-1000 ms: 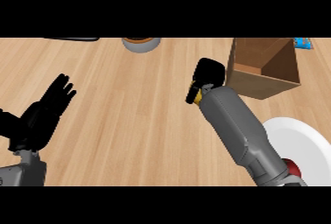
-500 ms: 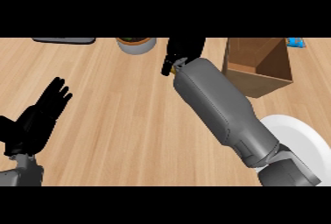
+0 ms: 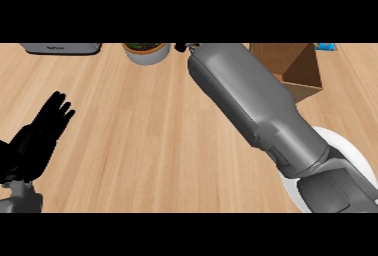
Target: Pick the lemon from the plate and place it in the cardboard box
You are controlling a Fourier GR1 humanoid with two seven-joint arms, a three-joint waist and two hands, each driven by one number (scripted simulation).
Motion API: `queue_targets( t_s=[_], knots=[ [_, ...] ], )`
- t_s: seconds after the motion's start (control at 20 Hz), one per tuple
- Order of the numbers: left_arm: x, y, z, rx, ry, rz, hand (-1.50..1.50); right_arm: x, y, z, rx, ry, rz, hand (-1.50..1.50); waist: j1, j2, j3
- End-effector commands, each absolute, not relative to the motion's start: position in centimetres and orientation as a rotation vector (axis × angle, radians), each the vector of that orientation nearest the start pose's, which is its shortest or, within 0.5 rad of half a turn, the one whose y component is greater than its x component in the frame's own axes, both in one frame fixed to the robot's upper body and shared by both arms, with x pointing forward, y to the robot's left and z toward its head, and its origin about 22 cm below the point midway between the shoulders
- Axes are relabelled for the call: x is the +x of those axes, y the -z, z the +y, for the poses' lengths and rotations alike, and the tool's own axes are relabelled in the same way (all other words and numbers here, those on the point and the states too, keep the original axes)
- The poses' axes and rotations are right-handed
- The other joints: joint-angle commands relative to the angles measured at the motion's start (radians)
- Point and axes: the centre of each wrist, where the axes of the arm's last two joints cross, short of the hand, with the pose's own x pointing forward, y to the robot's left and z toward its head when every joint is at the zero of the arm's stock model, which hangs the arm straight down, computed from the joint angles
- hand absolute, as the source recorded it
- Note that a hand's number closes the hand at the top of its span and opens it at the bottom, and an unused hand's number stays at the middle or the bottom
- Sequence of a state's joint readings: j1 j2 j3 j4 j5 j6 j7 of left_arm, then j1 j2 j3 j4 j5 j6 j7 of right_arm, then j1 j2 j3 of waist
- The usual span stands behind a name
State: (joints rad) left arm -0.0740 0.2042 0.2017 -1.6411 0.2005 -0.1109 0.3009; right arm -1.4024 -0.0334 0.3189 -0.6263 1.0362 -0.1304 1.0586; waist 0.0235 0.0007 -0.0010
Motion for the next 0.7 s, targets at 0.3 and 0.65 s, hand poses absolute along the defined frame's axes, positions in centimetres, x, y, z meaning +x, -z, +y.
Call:
queue_targets(
  t_s=[0.3,0.65],
  knots=[
    [25.7,-5.5,32.0,0.057,-0.043,-1.447,0.00,44.6,-23.9,-4.8,-1.533,-0.506,-1.089,1.50,-0.012,0.003,0.000],
    [23.9,-5.5,30.8,0.039,-0.035,-1.449,0.00,45.4,-21.5,-9.5,-1.531,-0.523,-1.096,1.50,-0.015,-0.001,0.001]
  ],
)
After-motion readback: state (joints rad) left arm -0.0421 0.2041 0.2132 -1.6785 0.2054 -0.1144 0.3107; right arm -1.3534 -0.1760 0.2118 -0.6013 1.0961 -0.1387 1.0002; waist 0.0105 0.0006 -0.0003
